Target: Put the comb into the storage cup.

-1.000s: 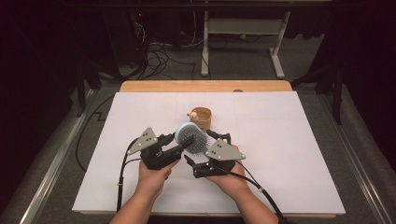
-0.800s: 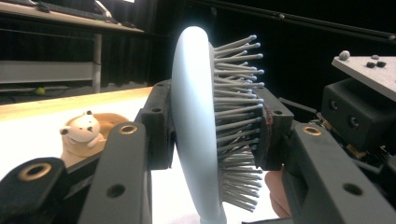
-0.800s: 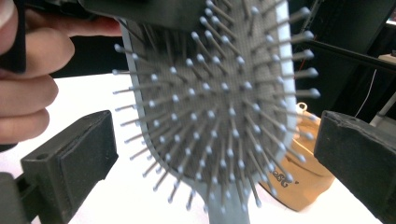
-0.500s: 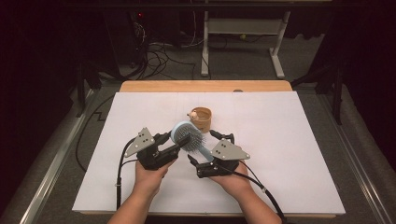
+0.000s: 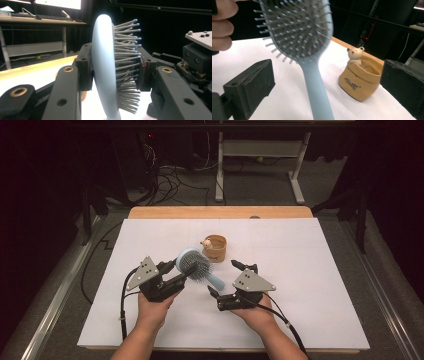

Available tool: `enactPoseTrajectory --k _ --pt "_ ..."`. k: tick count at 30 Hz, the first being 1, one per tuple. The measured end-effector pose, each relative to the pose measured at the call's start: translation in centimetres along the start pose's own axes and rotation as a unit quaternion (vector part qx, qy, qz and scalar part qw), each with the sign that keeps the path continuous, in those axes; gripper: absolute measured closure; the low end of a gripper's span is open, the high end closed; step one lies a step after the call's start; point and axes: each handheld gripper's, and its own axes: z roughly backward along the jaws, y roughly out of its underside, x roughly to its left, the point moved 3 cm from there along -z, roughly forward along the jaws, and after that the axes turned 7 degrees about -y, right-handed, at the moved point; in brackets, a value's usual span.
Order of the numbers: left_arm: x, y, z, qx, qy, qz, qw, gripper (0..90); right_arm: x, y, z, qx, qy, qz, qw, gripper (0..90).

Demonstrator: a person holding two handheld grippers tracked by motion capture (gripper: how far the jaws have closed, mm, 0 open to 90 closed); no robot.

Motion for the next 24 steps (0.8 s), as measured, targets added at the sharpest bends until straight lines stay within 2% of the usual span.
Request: enactPoseTrajectory --k 17,24 --pt "1.3 -1.4 1.2 -0.017 -0.019 -0.023 0.9994 57.7 -2.1 1.5 2.6 0.014 0.030 -0.006 0.9994 0.1" --pt "1.6 -1.8 1.5 -0.022 -0.025 -0.033 0.9989 57.7 -3.0 2.6 3.7 0.023 0.042 -0.019 0.9987 0.1"
